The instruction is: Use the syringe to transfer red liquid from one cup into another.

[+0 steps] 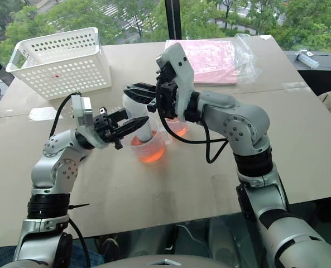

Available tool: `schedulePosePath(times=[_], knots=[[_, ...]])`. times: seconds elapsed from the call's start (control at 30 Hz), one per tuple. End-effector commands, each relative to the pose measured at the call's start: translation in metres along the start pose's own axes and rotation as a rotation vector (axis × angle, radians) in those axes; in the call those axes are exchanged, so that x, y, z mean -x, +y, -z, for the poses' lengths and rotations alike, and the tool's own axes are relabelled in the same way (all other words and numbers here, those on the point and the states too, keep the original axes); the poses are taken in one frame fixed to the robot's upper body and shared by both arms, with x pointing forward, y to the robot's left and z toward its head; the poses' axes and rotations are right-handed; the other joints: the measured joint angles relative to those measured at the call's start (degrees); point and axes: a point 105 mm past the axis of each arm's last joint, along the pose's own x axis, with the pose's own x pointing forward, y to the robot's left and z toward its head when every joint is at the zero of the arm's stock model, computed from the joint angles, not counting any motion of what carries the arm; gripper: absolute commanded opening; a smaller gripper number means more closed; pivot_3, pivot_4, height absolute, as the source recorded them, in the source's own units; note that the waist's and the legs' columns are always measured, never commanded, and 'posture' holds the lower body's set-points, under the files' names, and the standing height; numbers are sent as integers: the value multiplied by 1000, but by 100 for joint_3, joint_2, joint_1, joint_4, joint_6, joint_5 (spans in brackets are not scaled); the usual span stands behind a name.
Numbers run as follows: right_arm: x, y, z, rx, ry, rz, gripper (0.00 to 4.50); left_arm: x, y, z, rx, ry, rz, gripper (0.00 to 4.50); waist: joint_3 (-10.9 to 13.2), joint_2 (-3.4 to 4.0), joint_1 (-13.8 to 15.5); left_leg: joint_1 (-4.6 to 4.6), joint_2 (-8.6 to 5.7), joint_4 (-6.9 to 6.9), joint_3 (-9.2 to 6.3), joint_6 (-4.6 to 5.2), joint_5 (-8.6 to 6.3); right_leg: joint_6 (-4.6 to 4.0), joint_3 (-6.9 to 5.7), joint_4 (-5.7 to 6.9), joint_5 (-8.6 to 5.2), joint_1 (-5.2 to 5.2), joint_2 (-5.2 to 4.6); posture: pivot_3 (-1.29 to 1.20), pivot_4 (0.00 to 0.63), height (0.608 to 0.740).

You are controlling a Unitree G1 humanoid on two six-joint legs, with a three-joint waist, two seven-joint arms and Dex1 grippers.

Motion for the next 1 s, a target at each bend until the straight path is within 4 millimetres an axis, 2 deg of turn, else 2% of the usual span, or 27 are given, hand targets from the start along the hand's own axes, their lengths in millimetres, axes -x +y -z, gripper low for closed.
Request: schedulePosePath(times=[0.03,0.2,0.37,0.6,0.67,0.7,0.73,0.8,1.0], knots=[[15,0,-59,68,-240,27,20,-2,-15,10,19,41,68,1329,0,0,1,0,0,0,0,0,0,0,0,0,0,0,0,0,150,740],[15,0,-58,48,-238,23,20,-2,-16,10,23,39,70,1329,0,1,1,0,0,-3,0,0,0,0,0,-1,0,0,0,0,150,740],[14,2,-43,73,-158,10,20,-3,-15,10,26,36,71,1329,0,1,1,0,0,-5,0,0,0,0,0,-4,0,0,0,0,150,740],[15,1,-42,76,-148,10,20,-4,-13,8,21,28,66,1329,0,0,5,0,0,-5,0,0,0,0,0,-4,0,0,-1,0,150,740],[15,2,-39,61,-128,-7,853,-4,-12,7,20,22,63,1329,0,1,8,0,0,-5,1,0,0,0,0,-5,0,1,-1,0,150,740],[16,2,-37,58,-118,-14,1057,-4,-11,6,20,18,59,1329,0,1,14,0,0,-5,0,0,0,0,0,-5,0,1,-1,0,150,740],[16,2,-36,63,-113,-11,1626,-4,-11,6,19,15,57,1329,0,1,22,0,-1,-5,1,0,0,0,0,-6,0,1,-1,0,150,740],[17,3,-35,68,-109,-13,2401,-5,-10,4,16,9,55,1329,-1,2,27,0,-1,-5,0,0,0,0,-1,-7,0,2,-2,0,150,740],[26,8,-35,72,-111,-47,2401,-6,-5,-8,7,-33,35,1329,-2,5,25,0,0,-7,-1,0,0,0,-2,-9,0,2,-2,0,150,740]])
